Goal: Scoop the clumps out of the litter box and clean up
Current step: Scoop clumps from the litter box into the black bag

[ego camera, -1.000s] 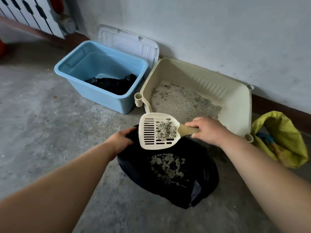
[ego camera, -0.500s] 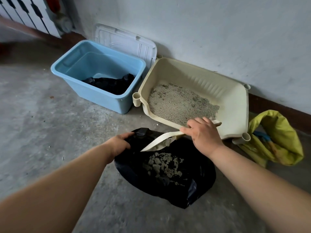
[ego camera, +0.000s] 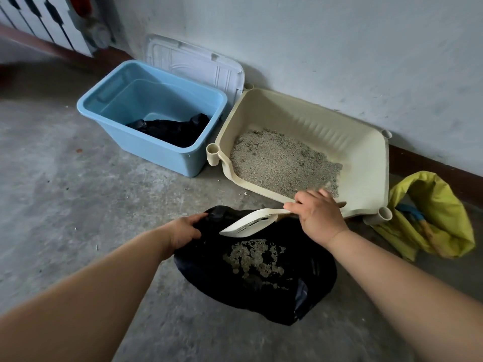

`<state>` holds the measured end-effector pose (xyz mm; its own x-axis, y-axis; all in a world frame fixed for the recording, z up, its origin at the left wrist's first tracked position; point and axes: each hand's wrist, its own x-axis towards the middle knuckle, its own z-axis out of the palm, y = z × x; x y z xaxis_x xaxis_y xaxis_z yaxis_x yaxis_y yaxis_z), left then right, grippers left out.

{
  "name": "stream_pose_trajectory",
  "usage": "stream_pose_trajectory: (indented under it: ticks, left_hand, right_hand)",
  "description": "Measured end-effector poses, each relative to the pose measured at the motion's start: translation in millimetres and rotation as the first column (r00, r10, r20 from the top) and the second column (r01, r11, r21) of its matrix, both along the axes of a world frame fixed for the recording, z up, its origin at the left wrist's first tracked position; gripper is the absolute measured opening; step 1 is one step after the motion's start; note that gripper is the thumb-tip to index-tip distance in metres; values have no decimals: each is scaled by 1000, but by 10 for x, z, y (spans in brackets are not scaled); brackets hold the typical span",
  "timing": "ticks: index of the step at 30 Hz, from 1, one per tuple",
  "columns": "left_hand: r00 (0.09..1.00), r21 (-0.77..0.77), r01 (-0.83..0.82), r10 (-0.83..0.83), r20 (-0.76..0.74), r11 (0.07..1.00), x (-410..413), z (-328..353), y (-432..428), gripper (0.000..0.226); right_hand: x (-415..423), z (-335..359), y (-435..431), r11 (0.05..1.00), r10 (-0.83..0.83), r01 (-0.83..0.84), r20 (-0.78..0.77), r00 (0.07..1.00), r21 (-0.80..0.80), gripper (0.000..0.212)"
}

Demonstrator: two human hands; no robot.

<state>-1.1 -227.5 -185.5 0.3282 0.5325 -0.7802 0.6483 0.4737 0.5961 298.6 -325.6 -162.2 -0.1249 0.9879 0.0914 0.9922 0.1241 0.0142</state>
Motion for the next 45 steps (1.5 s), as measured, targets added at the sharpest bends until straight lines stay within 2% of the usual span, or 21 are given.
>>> stream_pose_trajectory:
  ticks: [3, 8, 11, 14, 16, 19, 25, 28, 31, 35, 40, 44, 45]
  left_hand:
    - [999, 77, -47, 47, 2, 996, 25, 17, 23, 70]
    - [998, 132, -47, 51, -23, 990, 62, 28, 32, 71]
    - [997, 145, -64, 68, -28, 987, 94, 30, 42, 70]
    - [996, 146, -79, 84, -24, 986, 113, 36, 57, 69]
    - [995, 152, -90, 94, -16, 984, 129, 33, 62, 68]
    - [995, 157, -102, 104, -7, 982, 159, 39, 64, 67]
    - [991, 193, -133, 136, 0, 972, 242, 58, 80, 67]
    - [987, 204, -156, 159, -1, 966, 303, 74, 95, 66]
    - [986, 211, -161, 164, 4, 964, 357, 64, 123, 65]
    - [986, 213, -166, 168, 9, 963, 396, 56, 158, 66]
    - [984, 206, -174, 176, 7, 963, 394, 97, 194, 64]
    - [985, 201, -168, 172, -5, 965, 326, 93, 116, 63]
    - [985, 198, -165, 170, -9, 966, 309, 85, 97, 62]
  right_hand:
    - [36, -12, 33, 990, -118, 109, -91, 989, -93, 28]
    - [101, 162, 125, 842, -344, 265, -90, 935, -470, 49]
    - [148, 243, 243, 790, -432, 298, -141, 891, -536, 55]
    - [171, 294, 335, 789, -491, 303, -253, 833, -535, 47]
    - [226, 315, 408, 774, -552, 364, -271, 789, -518, 38]
    - [384, 308, 571, 728, -598, 473, -121, 792, -497, 20]
    - [391, 278, 972, 652, -557, 577, 206, 805, -492, 10]
    - [344, 277, 1160, 613, -558, 609, 270, 785, -503, 9]
    - [318, 272, 1361, 616, -545, 599, 273, 793, -511, 8]
    - [244, 211, 1653, 607, -535, 584, 266, 802, -538, 25]
    - [225, 62, 1897, 641, -517, 531, 199, 832, -554, 20]
    - [528, -286, 1972, 655, -599, 562, 107, 794, -505, 19]
    - [586, -364, 1978, 664, -620, 572, 74, 781, -482, 26]
